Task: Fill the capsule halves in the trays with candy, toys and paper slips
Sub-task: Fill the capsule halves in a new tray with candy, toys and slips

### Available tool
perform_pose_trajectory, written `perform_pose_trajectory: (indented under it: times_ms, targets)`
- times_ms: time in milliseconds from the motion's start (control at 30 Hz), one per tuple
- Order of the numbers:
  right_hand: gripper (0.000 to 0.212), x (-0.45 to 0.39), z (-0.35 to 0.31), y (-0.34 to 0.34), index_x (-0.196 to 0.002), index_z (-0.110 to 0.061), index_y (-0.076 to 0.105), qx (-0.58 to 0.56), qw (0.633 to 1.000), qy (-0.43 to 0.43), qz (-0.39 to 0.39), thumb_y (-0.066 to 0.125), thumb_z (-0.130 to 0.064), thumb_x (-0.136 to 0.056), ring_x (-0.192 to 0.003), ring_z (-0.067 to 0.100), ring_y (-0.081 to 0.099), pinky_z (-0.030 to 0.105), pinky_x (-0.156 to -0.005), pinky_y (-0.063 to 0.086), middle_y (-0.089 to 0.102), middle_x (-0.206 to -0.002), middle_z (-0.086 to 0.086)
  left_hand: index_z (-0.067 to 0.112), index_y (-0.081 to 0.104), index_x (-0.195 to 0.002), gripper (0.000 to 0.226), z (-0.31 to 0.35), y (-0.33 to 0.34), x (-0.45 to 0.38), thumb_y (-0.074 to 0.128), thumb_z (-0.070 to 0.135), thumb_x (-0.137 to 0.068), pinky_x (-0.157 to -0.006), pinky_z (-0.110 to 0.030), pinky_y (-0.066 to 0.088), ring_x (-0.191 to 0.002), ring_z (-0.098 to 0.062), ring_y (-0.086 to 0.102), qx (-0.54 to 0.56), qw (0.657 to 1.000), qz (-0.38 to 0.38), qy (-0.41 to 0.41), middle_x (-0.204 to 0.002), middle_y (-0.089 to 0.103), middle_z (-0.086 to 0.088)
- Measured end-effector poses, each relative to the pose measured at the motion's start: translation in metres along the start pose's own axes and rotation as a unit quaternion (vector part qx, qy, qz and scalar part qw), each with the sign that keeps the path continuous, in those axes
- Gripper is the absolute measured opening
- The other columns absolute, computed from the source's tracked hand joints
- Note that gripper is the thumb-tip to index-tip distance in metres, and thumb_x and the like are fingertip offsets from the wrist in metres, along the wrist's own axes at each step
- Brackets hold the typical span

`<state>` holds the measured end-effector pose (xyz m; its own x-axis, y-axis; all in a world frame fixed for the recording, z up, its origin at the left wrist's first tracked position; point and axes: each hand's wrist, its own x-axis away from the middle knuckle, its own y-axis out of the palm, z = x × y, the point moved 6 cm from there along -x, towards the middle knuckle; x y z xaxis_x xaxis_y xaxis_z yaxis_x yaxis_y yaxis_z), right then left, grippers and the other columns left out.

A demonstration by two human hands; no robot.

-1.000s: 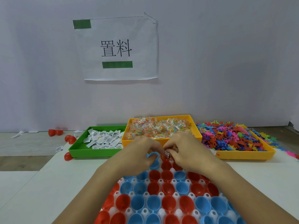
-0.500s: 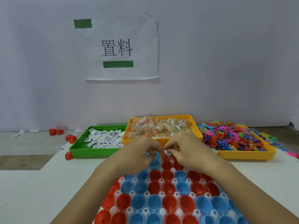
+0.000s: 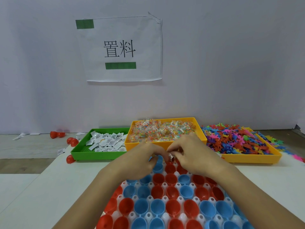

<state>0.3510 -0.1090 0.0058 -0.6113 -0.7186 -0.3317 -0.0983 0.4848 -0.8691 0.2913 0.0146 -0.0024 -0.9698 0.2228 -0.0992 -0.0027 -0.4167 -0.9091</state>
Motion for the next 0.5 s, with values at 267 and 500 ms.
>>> perform_pose_trajectory:
  times_ms: [267,500]
  targets:
    - [0.02,-0.001,0.009,-0.017,-0.105,-0.022,0.078,-0.023,0.999,0.023,0.027,0.062,-0.017,-0.095,-0.084,-0.005,0.063,0.01,-0.079,0.049,0.075,-0.099,-0.013,0.031,0.071,-0.112,0.041,0.001,-0.005,0.001,0.045,0.005,-0.096,-0.088,-0.027,0.048,-0.097,0.005,0.058,0.005,1.0,0.017,0.001,-0.116,0.068,0.018]
    - [0.018,0.01,0.059,-0.083,-0.085,-0.029,0.075,-0.069,0.981,0.12,0.136,0.068,-0.014,-0.091,-0.073,0.0,0.068,0.017,-0.071,0.053,0.072,-0.075,-0.016,0.028,0.074,-0.101,0.038,0.0,-0.016,0.002,0.046,0.004,-0.096,-0.087,-0.038,0.052,-0.097,-0.013,0.065,0.03,0.998,0.06,-0.012,-0.107,0.071,0.009]
